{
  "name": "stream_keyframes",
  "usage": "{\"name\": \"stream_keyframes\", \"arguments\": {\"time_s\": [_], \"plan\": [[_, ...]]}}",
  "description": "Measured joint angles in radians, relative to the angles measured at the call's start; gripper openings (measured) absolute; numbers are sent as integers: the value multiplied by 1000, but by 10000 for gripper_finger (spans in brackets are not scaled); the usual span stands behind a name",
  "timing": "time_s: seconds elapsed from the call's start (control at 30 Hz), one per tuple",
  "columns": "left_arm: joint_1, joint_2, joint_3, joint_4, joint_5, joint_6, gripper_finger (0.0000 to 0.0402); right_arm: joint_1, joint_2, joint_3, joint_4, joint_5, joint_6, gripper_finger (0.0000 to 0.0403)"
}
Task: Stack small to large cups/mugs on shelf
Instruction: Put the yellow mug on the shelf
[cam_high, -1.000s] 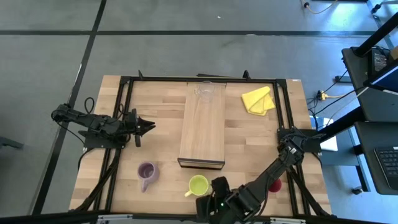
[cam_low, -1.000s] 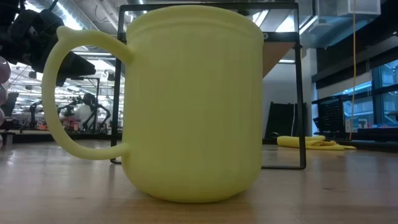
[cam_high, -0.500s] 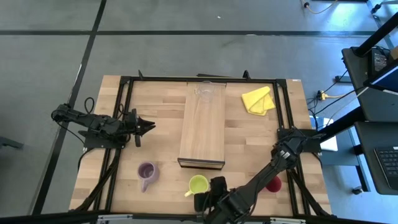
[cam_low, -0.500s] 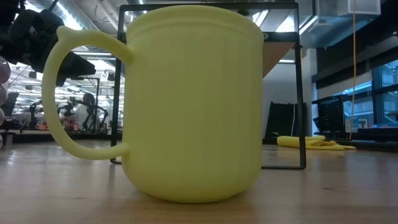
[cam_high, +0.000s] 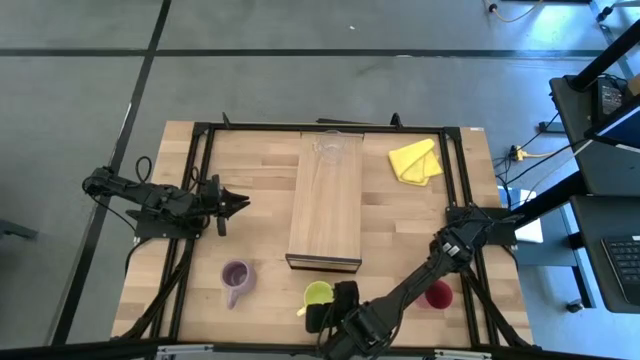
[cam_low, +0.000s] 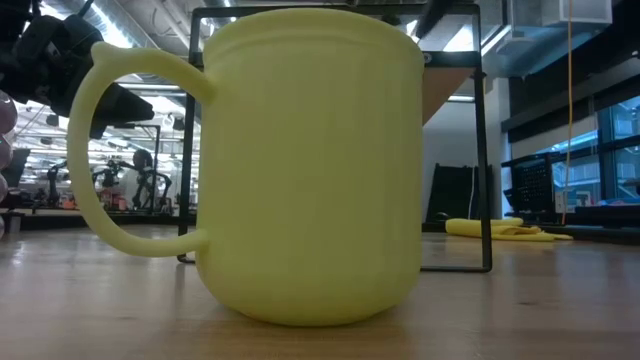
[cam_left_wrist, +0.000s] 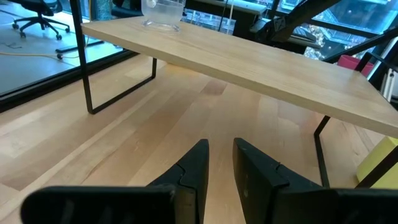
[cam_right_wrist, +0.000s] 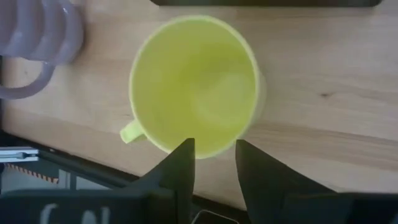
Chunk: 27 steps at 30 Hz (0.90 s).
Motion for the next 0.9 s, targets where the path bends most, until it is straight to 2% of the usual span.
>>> {"name": "stream_keyframes", "arguments": {"time_s": [0.5, 0.7, 0.9], "plan": [[0, 0, 0, 0, 0, 0, 68, -5, 13, 0, -18, -15, 25, 117], [0, 0, 0, 0, 0, 0, 68, -4, 60, 0, 19, -58, 29, 117], [0, 0, 0, 0, 0, 0, 68, -7, 61, 2, 27, -25, 25, 117]]}}
